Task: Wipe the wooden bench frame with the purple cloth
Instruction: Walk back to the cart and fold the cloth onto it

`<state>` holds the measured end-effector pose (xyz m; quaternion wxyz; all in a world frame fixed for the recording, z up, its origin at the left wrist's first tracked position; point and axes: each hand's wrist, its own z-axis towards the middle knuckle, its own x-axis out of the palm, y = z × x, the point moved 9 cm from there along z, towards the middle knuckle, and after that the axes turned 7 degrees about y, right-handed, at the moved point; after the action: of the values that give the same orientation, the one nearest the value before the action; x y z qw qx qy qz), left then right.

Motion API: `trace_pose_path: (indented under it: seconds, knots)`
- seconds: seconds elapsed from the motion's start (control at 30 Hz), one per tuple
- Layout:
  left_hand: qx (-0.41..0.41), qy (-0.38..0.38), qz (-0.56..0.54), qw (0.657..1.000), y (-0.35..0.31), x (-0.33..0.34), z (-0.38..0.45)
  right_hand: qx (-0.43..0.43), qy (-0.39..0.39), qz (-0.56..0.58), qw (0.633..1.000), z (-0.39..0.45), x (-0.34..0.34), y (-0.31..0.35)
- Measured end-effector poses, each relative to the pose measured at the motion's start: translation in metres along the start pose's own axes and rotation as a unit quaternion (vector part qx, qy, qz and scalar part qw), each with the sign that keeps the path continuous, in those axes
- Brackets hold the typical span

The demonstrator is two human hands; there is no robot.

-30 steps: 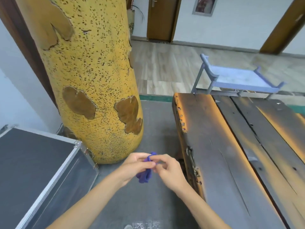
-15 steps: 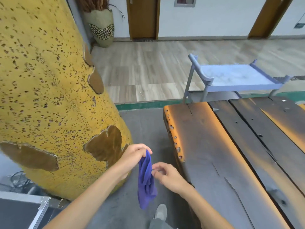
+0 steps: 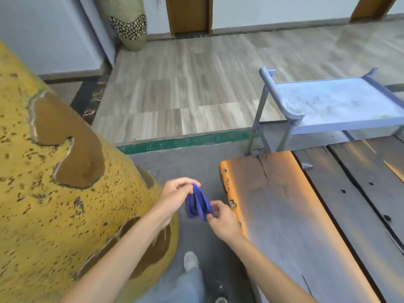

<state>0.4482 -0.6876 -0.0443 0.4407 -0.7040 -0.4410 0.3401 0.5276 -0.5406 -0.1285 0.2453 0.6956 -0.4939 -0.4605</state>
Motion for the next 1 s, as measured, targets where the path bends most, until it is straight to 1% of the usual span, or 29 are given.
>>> trace_pose_path:
  seconds: [0.1,0.23,0.33,0.37,0.47,0.53,0.63,0.73,0.83,0.93,1.0]
  knots:
    - [0.014,-0.025,0.008,1.0,-0.019,-0.021,0.065,0.048,-0.029,-0.005,0.998,0.059,-0.03,0.004]
    - [0.026,-0.049,0.017,0.998,-0.038,-0.048,0.147,0.076,-0.057,0.012,0.995,0.134,-0.075,0.029]
    - [0.002,-0.073,0.027,0.997,-0.042,-0.068,0.193,0.091,-0.064,-0.026,0.993,0.175,-0.104,0.058]
    - [-0.005,-0.082,0.016,0.997,-0.043,-0.079,0.219,0.09,-0.059,-0.052,0.993,0.203,-0.113,0.074]
    - [-0.017,-0.075,0.024,0.997,-0.048,-0.085,0.245,0.093,-0.061,-0.062,0.992,0.228,-0.131,0.087]
    - [-0.025,-0.089,0.014,0.996,-0.047,-0.093,0.267,0.097,-0.058,-0.073,0.991,0.254,-0.134,0.098]
    - [-0.031,-0.102,0.02,0.994,-0.05,-0.099,0.296,0.107,-0.051,-0.053,0.991,0.29,-0.14,0.106]
    - [-0.033,-0.091,0.035,0.995,-0.059,-0.098,0.326,0.14,-0.071,0.011,0.988,0.323,-0.146,0.104]
    - [-0.014,-0.075,0.047,0.996,-0.074,-0.093,0.363,0.148,-0.1,0.037,0.983,0.355,-0.157,0.107]
    - [-0.003,-0.047,0.06,0.997,-0.093,-0.085,0.412,0.156,-0.09,0.054,0.982,0.4,-0.169,0.107]
    - [-0.002,-0.035,0.079,0.996,-0.1,-0.084,0.44,0.165,-0.078,0.045,0.982,0.428,-0.177,0.108]
